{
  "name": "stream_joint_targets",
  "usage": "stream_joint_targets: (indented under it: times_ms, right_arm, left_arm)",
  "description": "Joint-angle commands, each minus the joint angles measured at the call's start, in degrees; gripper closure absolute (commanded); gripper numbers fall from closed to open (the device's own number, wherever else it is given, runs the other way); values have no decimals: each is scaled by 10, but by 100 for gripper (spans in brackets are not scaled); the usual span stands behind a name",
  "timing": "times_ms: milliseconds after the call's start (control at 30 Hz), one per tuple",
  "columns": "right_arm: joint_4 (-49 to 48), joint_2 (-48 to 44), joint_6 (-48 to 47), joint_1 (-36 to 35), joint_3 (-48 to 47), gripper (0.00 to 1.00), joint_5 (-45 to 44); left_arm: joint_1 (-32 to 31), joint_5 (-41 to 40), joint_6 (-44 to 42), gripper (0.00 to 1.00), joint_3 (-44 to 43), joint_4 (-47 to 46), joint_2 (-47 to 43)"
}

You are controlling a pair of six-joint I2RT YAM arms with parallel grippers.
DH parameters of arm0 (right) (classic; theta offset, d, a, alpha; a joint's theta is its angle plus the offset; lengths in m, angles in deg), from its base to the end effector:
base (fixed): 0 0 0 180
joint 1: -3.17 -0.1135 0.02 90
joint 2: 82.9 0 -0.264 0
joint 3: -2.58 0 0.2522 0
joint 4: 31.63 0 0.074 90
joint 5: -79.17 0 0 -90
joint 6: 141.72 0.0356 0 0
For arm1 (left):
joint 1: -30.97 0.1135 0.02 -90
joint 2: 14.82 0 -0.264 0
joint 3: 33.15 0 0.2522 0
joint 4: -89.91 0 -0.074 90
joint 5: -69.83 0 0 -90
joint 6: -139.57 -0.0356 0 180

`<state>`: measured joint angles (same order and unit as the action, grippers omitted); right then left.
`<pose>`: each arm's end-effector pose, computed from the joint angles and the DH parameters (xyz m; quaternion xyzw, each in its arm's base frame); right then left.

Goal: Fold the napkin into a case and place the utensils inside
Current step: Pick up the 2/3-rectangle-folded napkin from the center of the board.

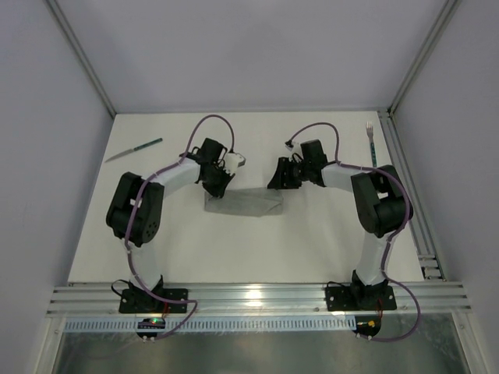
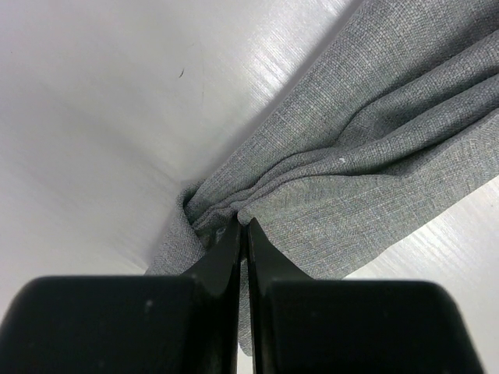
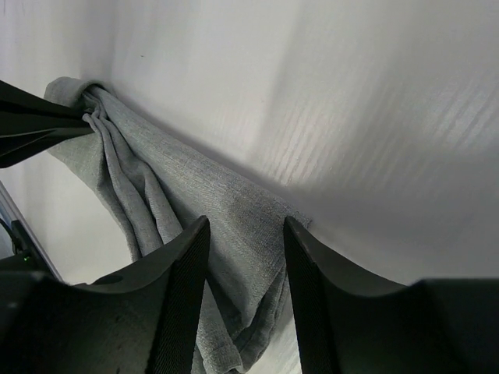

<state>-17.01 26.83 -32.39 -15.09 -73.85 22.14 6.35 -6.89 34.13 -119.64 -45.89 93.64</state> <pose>0.3638 0.1404 0.1464 -0.0935 0.8959 0.3616 0.2406 0.3433 -0.1663 0.1702 0.3553 0.9049 -0.1292 0.1954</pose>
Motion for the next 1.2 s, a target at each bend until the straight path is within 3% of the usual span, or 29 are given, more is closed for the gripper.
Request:
stream_joint_targets:
  times_ms: [0,167,233,300,400,533,800,1167]
  right_arm:
    - [-24,7,-4,-2,11,53,-1]
    - [-40,14,7,-2,27,74,-11]
    - [-41,14,9,-2,30,77,-10]
    - [-36,11,6,-1,32,76,-16]
    - [-23,-4,-5,0,35,63,-33]
    - [-13,-30,-6,8,38,58,-53]
    - [40,-75,-42,9,38,54,-101]
    - [-55,-18,8,-8,77,56,-8]
  left_arm:
    - [4,6,3,100,9,19,-26]
    - [5,12,5,100,5,24,-28]
    - [6,13,5,99,0,29,-30]
    - [6,11,3,99,-4,33,-31]
    - [6,5,-3,99,0,33,-31]
    - [6,-1,-9,99,12,31,-37]
    - [6,0,-12,99,15,31,-42]
    - [6,3,-6,99,7,36,-33]
